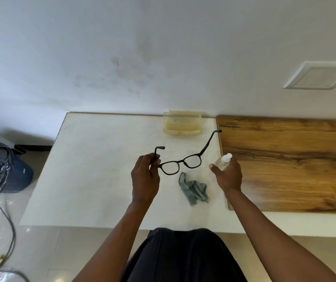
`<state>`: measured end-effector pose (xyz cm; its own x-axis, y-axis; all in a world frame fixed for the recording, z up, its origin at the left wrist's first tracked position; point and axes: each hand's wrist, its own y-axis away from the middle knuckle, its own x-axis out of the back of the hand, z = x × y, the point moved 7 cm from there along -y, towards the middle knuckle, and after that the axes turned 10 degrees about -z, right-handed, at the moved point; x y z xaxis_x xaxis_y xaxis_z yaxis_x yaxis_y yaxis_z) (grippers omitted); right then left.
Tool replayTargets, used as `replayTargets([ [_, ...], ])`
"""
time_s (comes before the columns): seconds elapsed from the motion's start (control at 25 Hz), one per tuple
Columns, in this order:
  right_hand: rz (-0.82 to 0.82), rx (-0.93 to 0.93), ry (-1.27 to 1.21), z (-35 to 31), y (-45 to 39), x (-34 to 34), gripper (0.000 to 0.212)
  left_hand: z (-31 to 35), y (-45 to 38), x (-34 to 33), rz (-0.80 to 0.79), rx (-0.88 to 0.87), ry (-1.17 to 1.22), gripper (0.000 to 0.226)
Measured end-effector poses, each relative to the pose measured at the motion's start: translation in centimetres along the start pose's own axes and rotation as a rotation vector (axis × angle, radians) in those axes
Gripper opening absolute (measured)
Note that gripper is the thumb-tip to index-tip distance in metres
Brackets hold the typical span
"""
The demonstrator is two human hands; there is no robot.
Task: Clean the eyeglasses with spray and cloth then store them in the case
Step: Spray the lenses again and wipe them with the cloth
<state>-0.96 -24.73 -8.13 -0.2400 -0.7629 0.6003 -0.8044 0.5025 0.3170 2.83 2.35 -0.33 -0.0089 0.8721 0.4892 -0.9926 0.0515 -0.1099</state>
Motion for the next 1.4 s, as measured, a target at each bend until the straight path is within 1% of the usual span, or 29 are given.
replayTargets([
  [0.12, 0.027, 0.004, -0.035, 0.0, 0.2, 0.2, 0.047, 0.2, 0.0, 0.0, 0.001, -0.017, -0.014, 0.011],
  [0.2, 0.012, 0.039, -0.06, -0.2, 0.6, 0.2, 0.041, 0.2, 0.1, -0.2, -0.007, -0.022, -0.025, 0.012],
  [0.44, -0.105, 0.191, -0.207, -2.1, 3.8, -0.3, 0.036, 0.4, 0.0, -0.6, 0.001, -0.021, -0.038, 0.011],
  [0.6, -0.242, 0.278, -0.33, -3.6, 6.4, -1.4, 0.03, 1.1, -0.1, -0.9, -0.011, -0.063, -0.035, 0.009],
  [0.68, -0.278, 0.305, -0.315, -4.2, 7.1, -1.8, 0.035, 1.4, -0.1, -1.0, -0.015, -0.083, -0.03, 0.008],
  [0.96, -0.371, 0.367, -0.25, -5.9, 7.8, -2.7, 0.073, 1.9, 0.2, -1.5, -0.041, -0.113, -0.011, 0.008],
  [1.2, -0.348, 0.345, -0.145, -6.2, 8.0, -3.2, 0.071, 1.8, 0.2, -1.5, -0.048, -0.103, 0.025, 0.007],
  [1.4, -0.365, 0.413, 0.071, -7.6, 8.7, -4.1, 0.058, 2.0, 0.3, -1.4, -0.045, -0.126, 0.032, 0.006],
])
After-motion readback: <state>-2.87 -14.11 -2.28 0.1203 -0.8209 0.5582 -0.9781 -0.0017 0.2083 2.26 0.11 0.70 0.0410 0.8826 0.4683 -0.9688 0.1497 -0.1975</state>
